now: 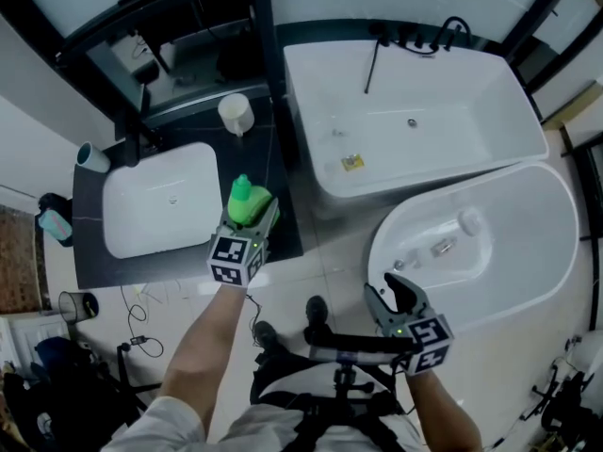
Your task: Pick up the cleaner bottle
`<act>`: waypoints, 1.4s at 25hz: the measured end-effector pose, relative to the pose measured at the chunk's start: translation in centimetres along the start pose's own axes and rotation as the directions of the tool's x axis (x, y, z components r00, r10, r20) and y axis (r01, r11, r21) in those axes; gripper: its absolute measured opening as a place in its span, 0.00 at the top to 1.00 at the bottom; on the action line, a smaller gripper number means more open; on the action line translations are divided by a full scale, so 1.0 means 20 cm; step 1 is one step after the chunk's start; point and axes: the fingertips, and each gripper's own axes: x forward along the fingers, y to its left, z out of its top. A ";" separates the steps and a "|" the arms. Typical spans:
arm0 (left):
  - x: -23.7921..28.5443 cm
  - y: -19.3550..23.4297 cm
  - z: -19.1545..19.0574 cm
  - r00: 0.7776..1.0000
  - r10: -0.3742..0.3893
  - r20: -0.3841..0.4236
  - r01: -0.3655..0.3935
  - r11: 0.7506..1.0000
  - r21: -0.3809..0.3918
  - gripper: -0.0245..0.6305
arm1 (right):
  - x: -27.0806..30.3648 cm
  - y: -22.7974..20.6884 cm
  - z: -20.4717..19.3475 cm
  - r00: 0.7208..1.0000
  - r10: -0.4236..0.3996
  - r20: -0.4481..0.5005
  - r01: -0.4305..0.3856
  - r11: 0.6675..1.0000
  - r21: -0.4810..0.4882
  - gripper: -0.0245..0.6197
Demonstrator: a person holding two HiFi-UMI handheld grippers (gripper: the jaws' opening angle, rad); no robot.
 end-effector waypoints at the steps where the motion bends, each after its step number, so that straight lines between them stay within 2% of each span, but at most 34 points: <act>1: -0.02 -0.01 0.03 1.000 0.002 0.012 -0.002 1.000 -0.006 0.71 | 0.00 0.01 0.00 1.000 0.005 0.002 -0.005 1.000 -0.004 0.65; 9: -0.25 -0.06 0.16 0.999 -0.014 0.042 0.014 1.000 -0.016 0.71 | 0.04 0.16 0.07 0.996 0.080 0.032 -0.081 0.997 0.003 0.65; 16: -0.49 -0.09 0.28 0.996 0.004 0.086 -0.003 1.000 -0.008 0.71 | 0.03 0.26 0.06 0.993 0.098 0.066 -0.093 0.993 -0.071 0.65; 35: -0.89 -0.05 0.50 0.987 0.040 0.159 -0.044 0.999 0.020 0.71 | 0.02 0.48 0.25 0.977 0.138 0.165 -0.119 0.986 -0.118 0.65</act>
